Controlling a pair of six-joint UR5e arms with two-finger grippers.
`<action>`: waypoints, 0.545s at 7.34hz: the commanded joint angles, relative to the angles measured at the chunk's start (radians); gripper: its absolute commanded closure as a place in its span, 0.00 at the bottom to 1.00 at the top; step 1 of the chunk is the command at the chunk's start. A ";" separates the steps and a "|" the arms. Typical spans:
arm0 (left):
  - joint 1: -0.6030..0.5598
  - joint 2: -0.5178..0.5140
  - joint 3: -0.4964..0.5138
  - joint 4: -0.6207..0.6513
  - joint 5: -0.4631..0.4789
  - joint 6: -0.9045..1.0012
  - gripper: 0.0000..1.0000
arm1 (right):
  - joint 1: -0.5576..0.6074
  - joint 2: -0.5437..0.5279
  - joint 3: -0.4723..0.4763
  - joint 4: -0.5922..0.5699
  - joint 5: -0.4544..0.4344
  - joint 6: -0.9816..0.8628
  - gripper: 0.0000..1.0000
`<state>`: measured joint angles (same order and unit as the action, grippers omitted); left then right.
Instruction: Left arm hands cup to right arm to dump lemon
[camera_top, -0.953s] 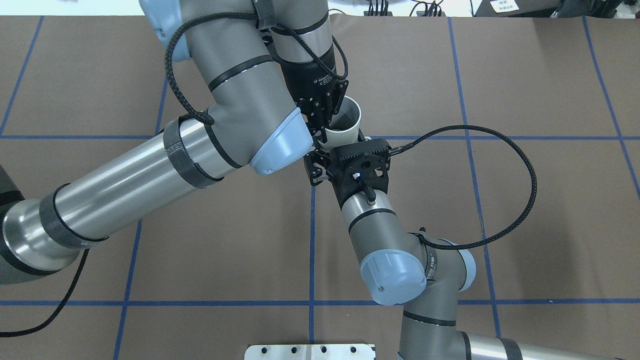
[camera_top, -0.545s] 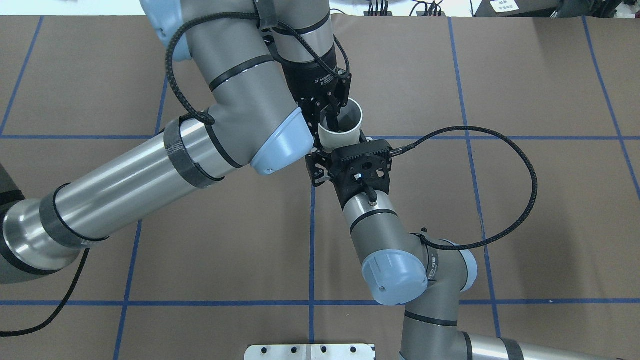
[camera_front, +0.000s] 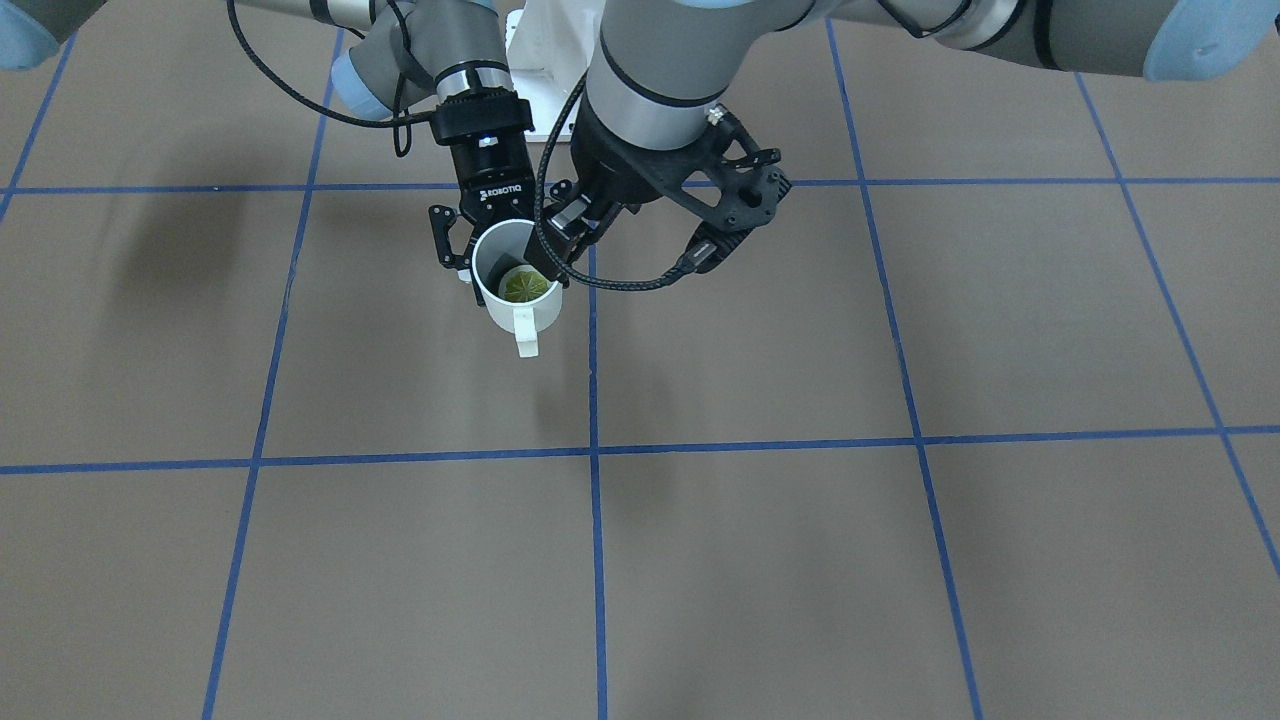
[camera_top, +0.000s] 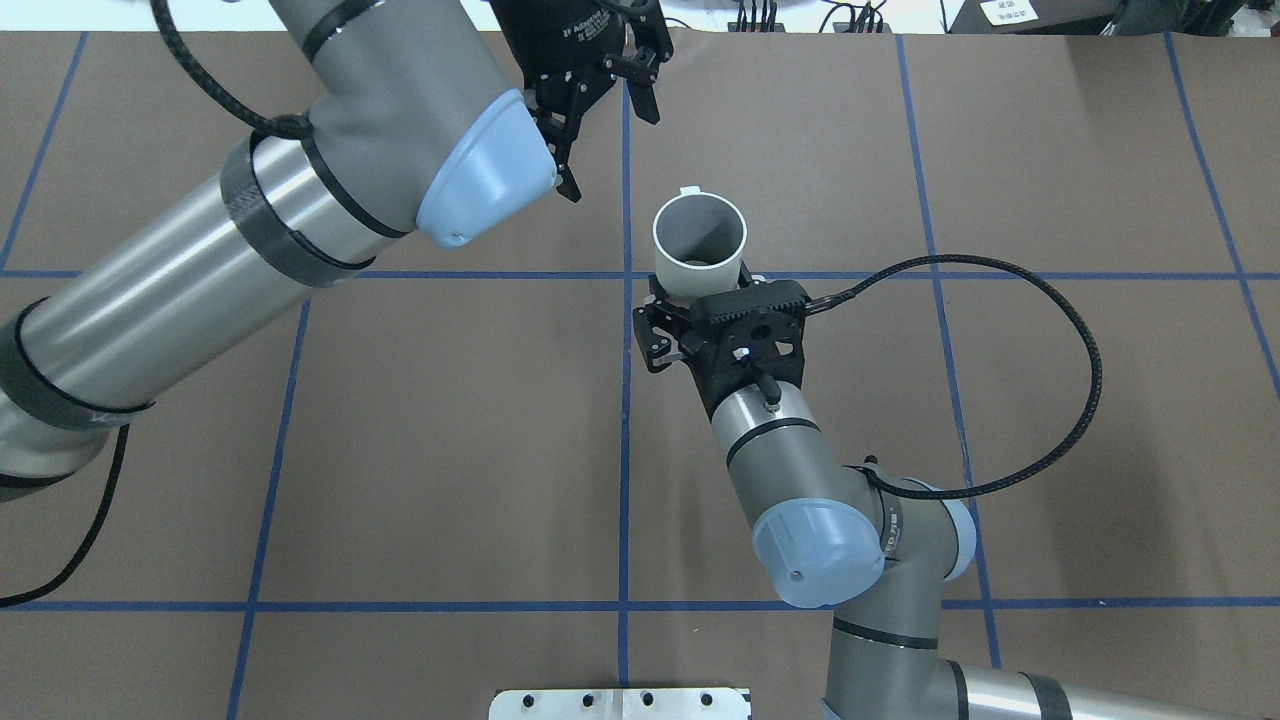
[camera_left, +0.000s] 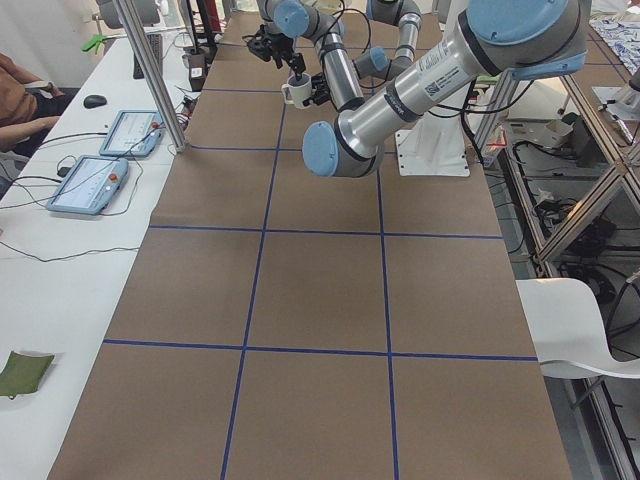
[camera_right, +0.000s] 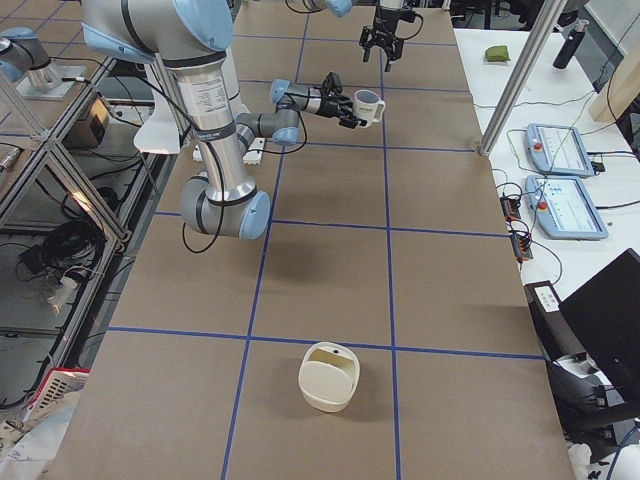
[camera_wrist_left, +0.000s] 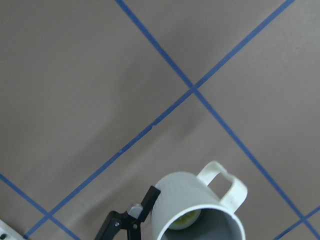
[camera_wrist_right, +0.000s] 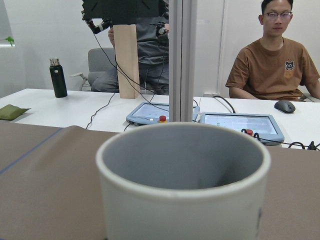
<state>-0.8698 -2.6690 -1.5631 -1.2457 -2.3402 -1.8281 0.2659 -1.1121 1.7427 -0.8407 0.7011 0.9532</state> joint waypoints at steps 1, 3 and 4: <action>-0.037 0.038 -0.003 -0.001 0.001 0.042 0.00 | 0.048 -0.130 0.008 0.192 0.035 -0.001 0.68; -0.040 0.101 -0.003 -0.003 0.010 0.127 0.00 | 0.134 -0.294 0.029 0.248 0.057 0.009 0.76; -0.040 0.116 -0.002 -0.003 0.013 0.157 0.00 | 0.216 -0.399 0.055 0.340 0.142 0.007 0.76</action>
<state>-0.9084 -2.5795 -1.5662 -1.2484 -2.3326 -1.7115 0.3946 -1.3839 1.7701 -0.5942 0.7714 0.9596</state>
